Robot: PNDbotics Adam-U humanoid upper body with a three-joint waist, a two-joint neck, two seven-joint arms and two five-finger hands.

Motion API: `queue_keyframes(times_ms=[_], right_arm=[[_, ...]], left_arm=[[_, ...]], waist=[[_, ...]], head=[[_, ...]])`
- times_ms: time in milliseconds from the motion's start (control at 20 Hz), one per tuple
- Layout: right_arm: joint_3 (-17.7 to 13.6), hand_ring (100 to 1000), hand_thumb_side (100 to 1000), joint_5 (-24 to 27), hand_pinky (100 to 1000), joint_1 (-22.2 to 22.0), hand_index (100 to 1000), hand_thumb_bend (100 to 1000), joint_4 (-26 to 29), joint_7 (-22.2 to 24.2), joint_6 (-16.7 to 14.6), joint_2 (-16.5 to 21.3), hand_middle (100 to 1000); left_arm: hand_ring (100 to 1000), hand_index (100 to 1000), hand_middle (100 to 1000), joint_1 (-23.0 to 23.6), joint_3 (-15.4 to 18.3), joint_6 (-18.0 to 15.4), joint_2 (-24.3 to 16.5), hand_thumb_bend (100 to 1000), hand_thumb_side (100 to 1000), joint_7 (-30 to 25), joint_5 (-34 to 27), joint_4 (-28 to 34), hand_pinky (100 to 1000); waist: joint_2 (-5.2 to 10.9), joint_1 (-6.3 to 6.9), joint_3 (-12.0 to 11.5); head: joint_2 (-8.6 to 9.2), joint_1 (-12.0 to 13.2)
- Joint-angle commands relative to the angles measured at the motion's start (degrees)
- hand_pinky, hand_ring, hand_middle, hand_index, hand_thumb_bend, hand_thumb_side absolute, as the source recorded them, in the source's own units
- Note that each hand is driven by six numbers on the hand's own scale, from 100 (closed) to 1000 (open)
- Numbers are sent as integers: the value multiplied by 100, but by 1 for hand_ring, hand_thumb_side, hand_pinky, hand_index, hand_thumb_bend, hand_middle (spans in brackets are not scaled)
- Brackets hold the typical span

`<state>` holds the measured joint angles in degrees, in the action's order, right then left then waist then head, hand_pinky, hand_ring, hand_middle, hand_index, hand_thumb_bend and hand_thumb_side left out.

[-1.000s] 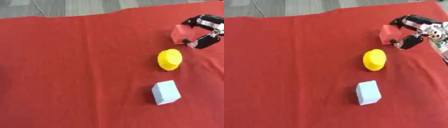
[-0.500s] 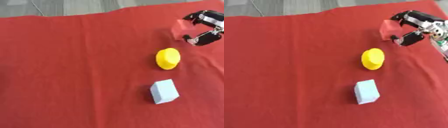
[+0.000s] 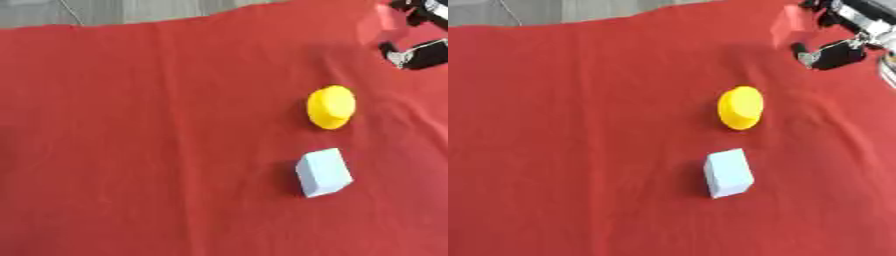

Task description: Pick up the objects with one hand, pass them to the other hand, and then place them into the box on the other side of the table.

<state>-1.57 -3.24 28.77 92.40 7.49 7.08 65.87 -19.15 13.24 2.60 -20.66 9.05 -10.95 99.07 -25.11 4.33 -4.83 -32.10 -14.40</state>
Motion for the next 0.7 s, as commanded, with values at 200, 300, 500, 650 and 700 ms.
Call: queue_keyframes(times_ms=[200, 300, 500, 650, 700], right_arm=[[122, 653, 100, 957, 703, 165, 534, 100, 531, -312, 292, -228, 356], [170, 647, 100, 1186, 692, 209, 535, 100, 635, -398, 366, -366, 353], [260, 643, 100, 1504, 681, 263, 536, 100, 822, -502, 465, -623, 351], [343, 639, 100, 1597, 675, 238, 536, 100, 974, -493, 545, -798, 351], [366, 636, 102, 1621, 670, 214, 536, 100, 1030, -491, 575, -860, 349]], left_arm=[[751, 747, 754, -56, 51, -40, -223, 156, 801, 64, 71, 156, 755], [752, 749, 756, -106, 13, -56, -246, 160, 788, 72, 116, 232, 755], [752, 750, 758, -205, -76, -76, -321, 166, 767, 86, 221, 420, 755], [753, 752, 760, -260, -140, -66, -379, 171, 755, 80, 267, 517, 756], [753, 752, 761, -277, -155, -65, -395, 173, 751, 83, 277, 541, 756]], waist=[[471, 103, 131], [559, 92, 161], [731, 47, 230], [845, 3, 287], [879, -12, 305]], head=[[-78, 223], [-124, 255], [-235, 345], [-310, 437], [-330, 462]])
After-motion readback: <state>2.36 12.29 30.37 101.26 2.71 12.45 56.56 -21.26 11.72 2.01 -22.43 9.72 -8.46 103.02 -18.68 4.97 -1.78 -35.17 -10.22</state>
